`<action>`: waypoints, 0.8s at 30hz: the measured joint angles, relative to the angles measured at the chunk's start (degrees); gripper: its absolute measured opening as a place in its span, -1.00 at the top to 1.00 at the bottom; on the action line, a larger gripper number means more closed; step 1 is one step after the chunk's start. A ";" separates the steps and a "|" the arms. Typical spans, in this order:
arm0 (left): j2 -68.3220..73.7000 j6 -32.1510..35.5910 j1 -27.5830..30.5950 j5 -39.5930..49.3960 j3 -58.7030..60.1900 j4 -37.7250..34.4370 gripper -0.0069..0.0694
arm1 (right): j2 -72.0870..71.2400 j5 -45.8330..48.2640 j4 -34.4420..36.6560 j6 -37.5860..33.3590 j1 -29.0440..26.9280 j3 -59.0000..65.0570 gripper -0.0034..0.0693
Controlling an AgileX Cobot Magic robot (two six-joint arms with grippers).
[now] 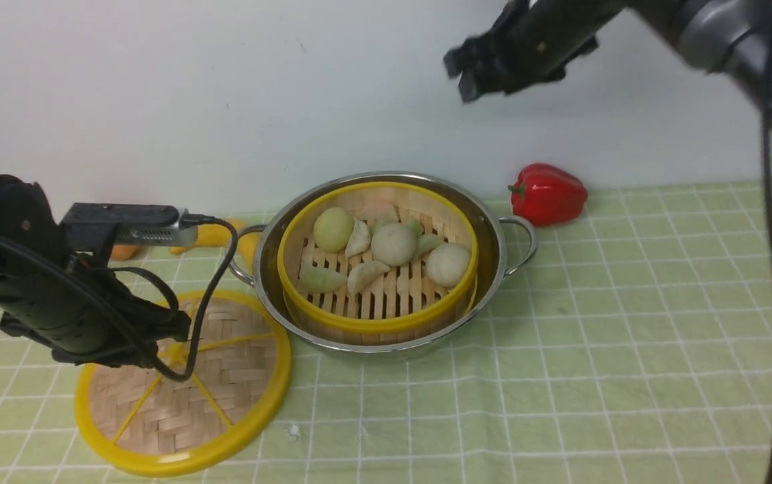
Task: Place the steamer in the pot on the green tablecloth, and put the lid on the steamer.
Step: 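Place the bamboo steamer basket of food into the steel pot with the right gripper, then grasp the bamboo steamer lid lying on the table by its centre knob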
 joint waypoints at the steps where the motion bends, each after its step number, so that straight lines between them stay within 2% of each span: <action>1: 1.58 0.42 0.00 -0.26 -0.83 -0.23 0.20 | -2.11 -0.06 0.11 0.00 -0.81 0.00 -0.23; 9: 6.57 1.66 0.00 -1.34 -4.36 -2.07 0.18 | -15.28 -0.22 1.50 -1.84 -3.29 -0.06 -0.24; 21: 10.79 1.90 0.00 -5.09 -4.66 -2.25 0.18 | -20.38 -0.11 4.63 -2.76 -3.29 -0.06 -0.24; 24: 12.25 1.90 0.00 -5.40 -4.67 -2.52 0.27 | -21.79 -0.11 6.73 -2.87 -3.29 -0.06 -0.24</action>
